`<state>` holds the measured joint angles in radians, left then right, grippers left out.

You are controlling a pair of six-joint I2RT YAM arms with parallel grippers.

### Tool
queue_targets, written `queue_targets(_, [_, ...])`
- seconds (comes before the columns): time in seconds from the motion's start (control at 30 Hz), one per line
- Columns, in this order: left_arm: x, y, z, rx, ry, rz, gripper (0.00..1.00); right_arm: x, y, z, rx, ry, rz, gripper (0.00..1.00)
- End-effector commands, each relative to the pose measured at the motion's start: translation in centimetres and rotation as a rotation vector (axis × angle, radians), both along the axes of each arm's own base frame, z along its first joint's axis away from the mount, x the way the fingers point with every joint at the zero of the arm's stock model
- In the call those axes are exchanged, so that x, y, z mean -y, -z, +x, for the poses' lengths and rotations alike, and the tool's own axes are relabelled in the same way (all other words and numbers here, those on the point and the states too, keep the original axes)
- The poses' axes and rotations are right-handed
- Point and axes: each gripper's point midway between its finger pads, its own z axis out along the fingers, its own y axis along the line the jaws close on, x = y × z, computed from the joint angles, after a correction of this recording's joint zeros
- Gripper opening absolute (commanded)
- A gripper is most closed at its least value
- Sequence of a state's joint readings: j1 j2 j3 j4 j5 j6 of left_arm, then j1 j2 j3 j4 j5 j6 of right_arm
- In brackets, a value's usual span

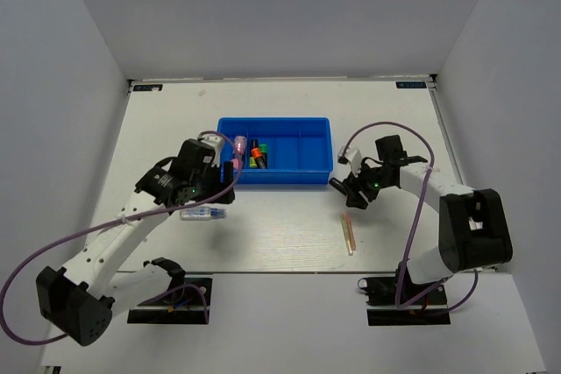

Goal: Sort the stationery into containers
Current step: Grab a piece of stationery with the right arm

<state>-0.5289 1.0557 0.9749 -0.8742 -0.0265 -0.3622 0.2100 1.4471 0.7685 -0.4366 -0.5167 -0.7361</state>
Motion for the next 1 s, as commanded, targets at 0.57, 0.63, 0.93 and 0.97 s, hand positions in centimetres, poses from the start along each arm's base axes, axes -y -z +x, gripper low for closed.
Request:
queue_targets(0.57, [-3.2,3.4,-4.0,-0.008,-0.066,0.005,0.79,1.2,3.9,1.1,0.070,0.009,-0.213,0.20])
queue_targets(0.63, [-3.2,3.2,-4.1,0.000,-0.067,-0.003,0.79,1.6,4.0,0.4,0.051,-0.003,-0.229,0.08])
queue_targets(0.93, [-3.2,3.3,-5.0,-0.012,-0.052,-0.019,0.79,2.9,-1.7,-2.0,-0.019,-0.017,-0.275,0.00])
queue_targets(0.97, [-3.2,3.3,-5.0,-0.012,-0.051,-0.019,0.79,2.4,-2.6,-1.4,0.010,-0.018,-0.253,0.00])
